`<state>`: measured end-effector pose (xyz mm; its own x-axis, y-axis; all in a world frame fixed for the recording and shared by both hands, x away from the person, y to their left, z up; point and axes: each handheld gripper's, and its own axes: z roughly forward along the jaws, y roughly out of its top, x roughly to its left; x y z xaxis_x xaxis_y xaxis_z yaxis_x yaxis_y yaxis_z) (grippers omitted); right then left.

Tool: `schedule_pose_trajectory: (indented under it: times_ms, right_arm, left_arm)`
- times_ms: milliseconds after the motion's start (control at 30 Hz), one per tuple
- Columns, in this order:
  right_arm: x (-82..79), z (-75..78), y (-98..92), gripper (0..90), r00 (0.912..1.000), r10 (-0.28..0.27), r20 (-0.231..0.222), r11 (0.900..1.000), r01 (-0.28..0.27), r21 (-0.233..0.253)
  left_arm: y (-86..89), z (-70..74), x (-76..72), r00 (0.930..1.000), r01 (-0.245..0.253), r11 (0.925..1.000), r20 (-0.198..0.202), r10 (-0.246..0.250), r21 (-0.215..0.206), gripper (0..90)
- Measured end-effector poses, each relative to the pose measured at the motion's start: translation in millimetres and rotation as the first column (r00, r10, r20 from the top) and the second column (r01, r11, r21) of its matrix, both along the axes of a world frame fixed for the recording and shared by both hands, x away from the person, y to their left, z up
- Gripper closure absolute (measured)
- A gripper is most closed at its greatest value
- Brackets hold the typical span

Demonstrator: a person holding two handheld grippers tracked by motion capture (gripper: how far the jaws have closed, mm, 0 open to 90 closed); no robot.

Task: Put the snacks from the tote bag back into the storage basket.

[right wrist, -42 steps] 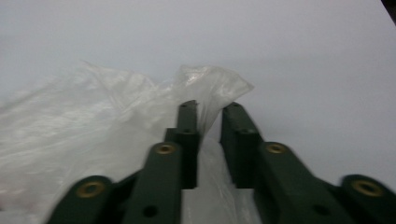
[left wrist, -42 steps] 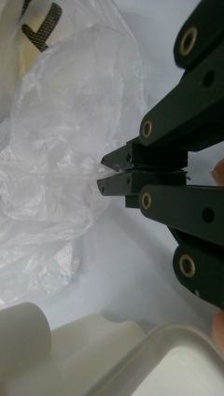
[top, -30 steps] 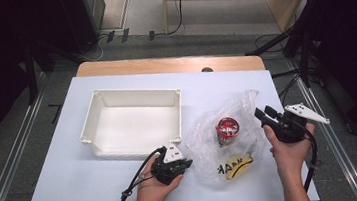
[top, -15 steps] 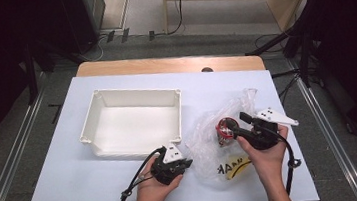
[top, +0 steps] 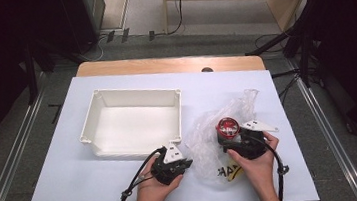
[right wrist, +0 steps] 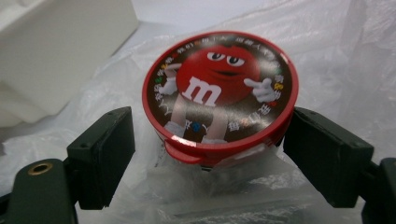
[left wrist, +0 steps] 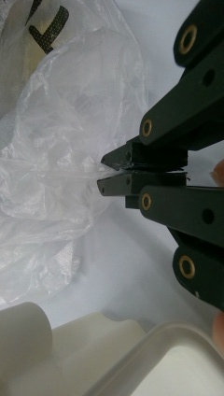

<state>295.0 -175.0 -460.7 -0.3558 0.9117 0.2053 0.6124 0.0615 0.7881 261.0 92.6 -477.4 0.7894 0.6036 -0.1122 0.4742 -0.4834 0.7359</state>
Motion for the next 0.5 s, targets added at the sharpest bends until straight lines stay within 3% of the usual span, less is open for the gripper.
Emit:
schedule_pose_trajectory:
  times_ms: [500]
  right_arm:
    - [10.4, -6.9, 7.3, 21.7, 0.9989, -0.046, 0.014, 0.998, 0.046, -0.03]
  left_arm:
    - [0.5, 0.0, -0.1, 1.0, 0.0, 1.0, 0.004, 0.0, -0.005, 89.3]
